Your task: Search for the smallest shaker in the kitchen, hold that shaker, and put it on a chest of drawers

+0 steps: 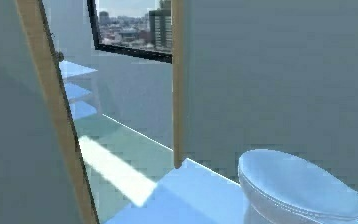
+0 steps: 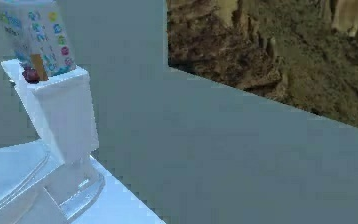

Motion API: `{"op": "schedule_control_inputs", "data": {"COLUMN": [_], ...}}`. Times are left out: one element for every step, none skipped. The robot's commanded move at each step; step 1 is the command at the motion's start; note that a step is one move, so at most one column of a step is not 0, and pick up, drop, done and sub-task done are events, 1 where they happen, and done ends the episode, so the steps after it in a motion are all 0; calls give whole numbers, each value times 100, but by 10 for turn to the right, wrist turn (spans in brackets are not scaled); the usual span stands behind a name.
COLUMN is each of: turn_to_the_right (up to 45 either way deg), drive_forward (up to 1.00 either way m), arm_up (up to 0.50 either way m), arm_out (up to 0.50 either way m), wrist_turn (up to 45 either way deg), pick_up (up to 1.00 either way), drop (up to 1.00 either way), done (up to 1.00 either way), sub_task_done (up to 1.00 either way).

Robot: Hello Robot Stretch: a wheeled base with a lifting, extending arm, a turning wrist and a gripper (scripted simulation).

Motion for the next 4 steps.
{"op": "schedule_control_inputs", "data": {"turn_to_the_right": [-150, 0, -90, -30], "drive_forward": [0, 100, 0, 0], "arm_up": [0, 0, 0, 0], "arm_out": [0, 0, 0, 0], "wrist_turn": [0, 0, 0, 0], "pick_up": [0, 0, 0, 0], "drop": [0, 0, 0, 0], "done": [0, 0, 0, 0], "sub_task_done": [0, 0, 0, 0]}}
